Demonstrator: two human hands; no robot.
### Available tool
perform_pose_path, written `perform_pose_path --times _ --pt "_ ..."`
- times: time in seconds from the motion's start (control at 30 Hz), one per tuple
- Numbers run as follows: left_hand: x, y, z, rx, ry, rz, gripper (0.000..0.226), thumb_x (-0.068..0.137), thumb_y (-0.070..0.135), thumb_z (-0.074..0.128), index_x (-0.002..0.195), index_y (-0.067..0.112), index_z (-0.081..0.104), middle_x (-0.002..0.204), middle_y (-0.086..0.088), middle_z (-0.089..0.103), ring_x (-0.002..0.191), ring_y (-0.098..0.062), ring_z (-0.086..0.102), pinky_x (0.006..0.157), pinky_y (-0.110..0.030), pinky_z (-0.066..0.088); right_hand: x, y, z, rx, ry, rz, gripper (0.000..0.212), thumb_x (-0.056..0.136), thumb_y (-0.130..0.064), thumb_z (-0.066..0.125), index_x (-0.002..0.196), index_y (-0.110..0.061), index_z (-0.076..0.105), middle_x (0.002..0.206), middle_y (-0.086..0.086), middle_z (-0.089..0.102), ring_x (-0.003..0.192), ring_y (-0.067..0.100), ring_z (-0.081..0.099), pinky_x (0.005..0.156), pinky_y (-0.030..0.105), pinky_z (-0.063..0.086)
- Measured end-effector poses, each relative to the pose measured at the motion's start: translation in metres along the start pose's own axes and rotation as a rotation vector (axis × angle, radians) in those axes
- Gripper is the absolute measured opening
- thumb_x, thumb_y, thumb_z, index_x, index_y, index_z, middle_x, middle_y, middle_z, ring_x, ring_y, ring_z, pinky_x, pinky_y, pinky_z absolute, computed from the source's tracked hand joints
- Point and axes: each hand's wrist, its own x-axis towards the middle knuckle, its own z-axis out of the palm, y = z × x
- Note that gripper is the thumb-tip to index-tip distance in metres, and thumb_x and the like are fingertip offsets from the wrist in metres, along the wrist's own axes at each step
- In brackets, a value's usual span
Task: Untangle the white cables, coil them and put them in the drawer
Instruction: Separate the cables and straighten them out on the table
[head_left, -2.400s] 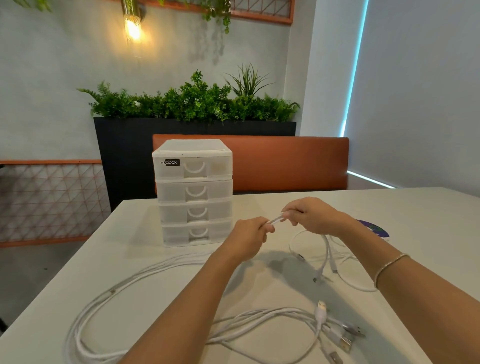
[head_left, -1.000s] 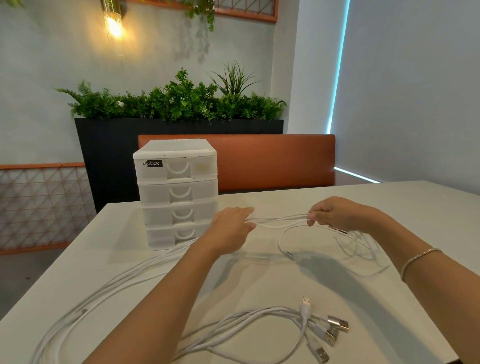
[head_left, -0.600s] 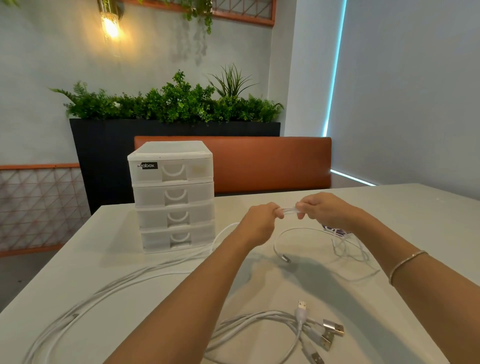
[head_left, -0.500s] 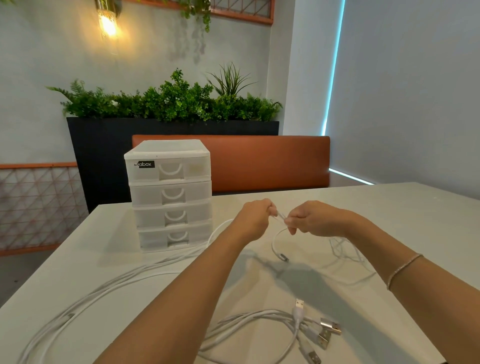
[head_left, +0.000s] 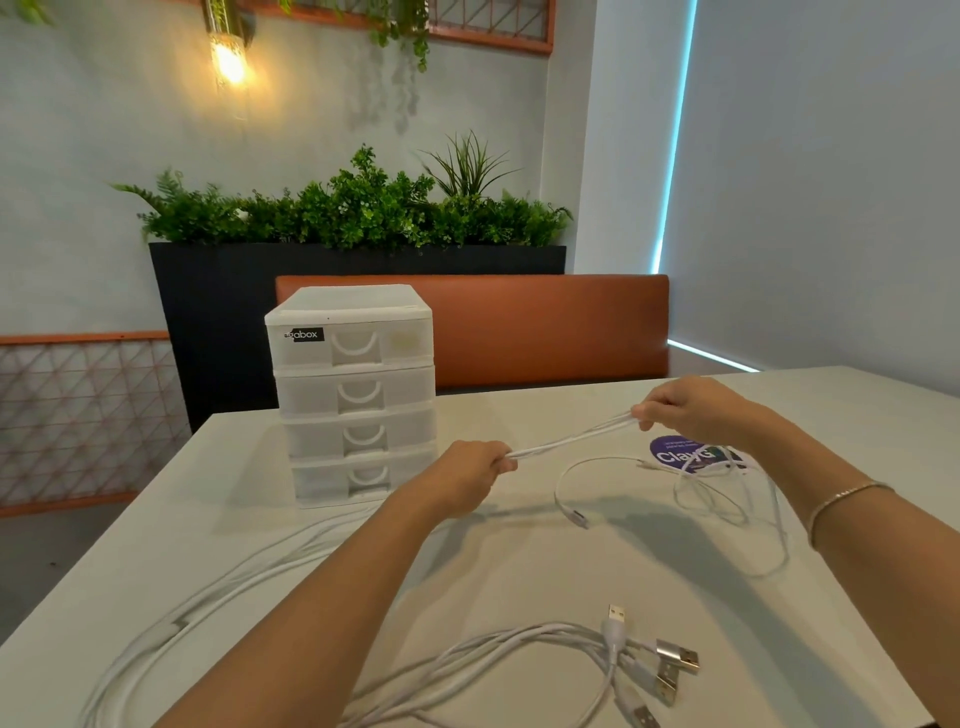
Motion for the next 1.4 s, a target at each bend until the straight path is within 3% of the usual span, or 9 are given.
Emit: perform_pose_path --times 0.43,0.6,0.7,0.87,0.97,1.07,1.13,1.2,1.4 --pt "0.005 -0.014 -0.005 -0.061 0.087 -0.009 0.032 0.102 0.031 0.032 0.102 0.018 0.061 0.081 0.004 0.049 0.073 -0.011 0.044 0.068 -0.024 0.035 -0.003 0.011 0.001 0.176 -0.265 0.136 0.033 0.095 -0.033 0.051 0.074 -0.021 0.074 0.053 -0.004 0.038 0.051 0.013 0.034 0.056 0.024 0.034" --pt "0.003 -0.006 -0.006 -0.204 0.041 -0.016 0.034 0.101 0.031 0.035 0.097 0.018 0.066 0.095 0.000 0.057 0.091 -0.017 0.053 0.080 -0.026 0.039 0.001 0.011 0.014 -0.177 -0.022 0.050 0.021 0.093 -0.032 0.053 0.101 -0.023 0.070 0.107 -0.001 0.068 0.095 0.018 0.057 0.085 0.026 0.041" --pt "0.000 -0.007 -0.011 -0.464 -0.001 0.008 0.030 0.100 0.028 0.040 0.096 0.019 0.069 0.075 0.005 0.057 0.070 -0.009 0.049 0.070 -0.021 0.038 -0.001 -0.012 0.026 -0.094 0.154 -0.107 0.031 0.085 -0.048 0.059 0.108 -0.028 0.068 0.117 -0.010 0.064 0.103 0.011 0.055 0.095 0.029 0.037" --pt "-0.003 -0.011 -0.014 -0.720 -0.091 0.039 0.024 0.097 0.019 0.048 0.092 0.011 0.070 0.060 0.005 0.054 0.052 -0.006 0.040 0.057 -0.018 0.036 -0.006 -0.059 0.042 -0.244 -0.007 -0.237 0.036 0.080 -0.061 0.055 0.104 -0.036 0.067 0.131 -0.014 0.053 0.138 0.010 0.021 0.109 0.059 -0.013" --pt "-0.004 -0.009 -0.016 -0.751 -0.109 0.010 0.022 0.096 0.017 0.049 0.093 0.011 0.070 0.061 0.003 0.057 0.054 -0.007 0.044 0.056 -0.018 0.039 -0.004 -0.071 0.049 -0.371 -0.059 -0.282 0.033 0.089 -0.053 0.049 0.107 -0.032 0.067 0.140 -0.013 0.046 0.145 0.012 0.006 0.104 0.061 -0.020" --pt "-0.003 -0.009 -0.019 -0.753 -0.105 0.011 0.022 0.096 0.017 0.049 0.093 0.013 0.070 0.064 0.004 0.061 0.055 -0.007 0.047 0.057 -0.018 0.040 -0.003 -0.079 0.051 -0.296 -0.110 -0.293 0.023 0.096 -0.035 0.048 0.105 -0.026 0.067 0.121 -0.005 0.059 0.125 0.016 0.042 0.113 0.053 0.006" --pt "-0.003 -0.009 -0.020 -0.725 -0.087 0.008 0.022 0.096 0.017 0.049 0.092 0.014 0.070 0.066 0.003 0.063 0.056 -0.007 0.048 0.057 -0.018 0.041 -0.005 -0.077 0.046 -0.025 -0.217 -0.233 0.017 0.094 -0.025 0.052 0.100 -0.021 0.068 0.091 -0.009 0.066 0.087 0.012 0.057 0.089 0.031 0.040" --pt "-0.003 -0.006 -0.021 -0.675 -0.062 0.001 0.021 0.096 0.017 0.049 0.096 0.012 0.070 0.067 0.003 0.063 0.056 -0.006 0.048 0.057 -0.018 0.041 -0.009 -0.074 0.042 0.201 -0.320 -0.191 0.013 0.095 -0.020 0.052 0.098 -0.019 0.065 0.082 -0.012 0.069 0.072 0.008 0.064 0.071 0.021 0.043" --pt "-0.001 -0.002 -0.023 -0.588 -0.032 0.054 0.020 0.096 0.017 0.051 0.097 0.011 0.070 0.065 0.004 0.061 0.051 -0.005 0.041 0.056 -0.019 0.034 -0.006 -0.054 0.037 0.520 -0.365 -0.102 0.011 0.095 -0.017 0.052 0.088 -0.010 0.057 0.090 0.003 0.074 0.073 0.020 0.068 0.080 0.028 0.047"
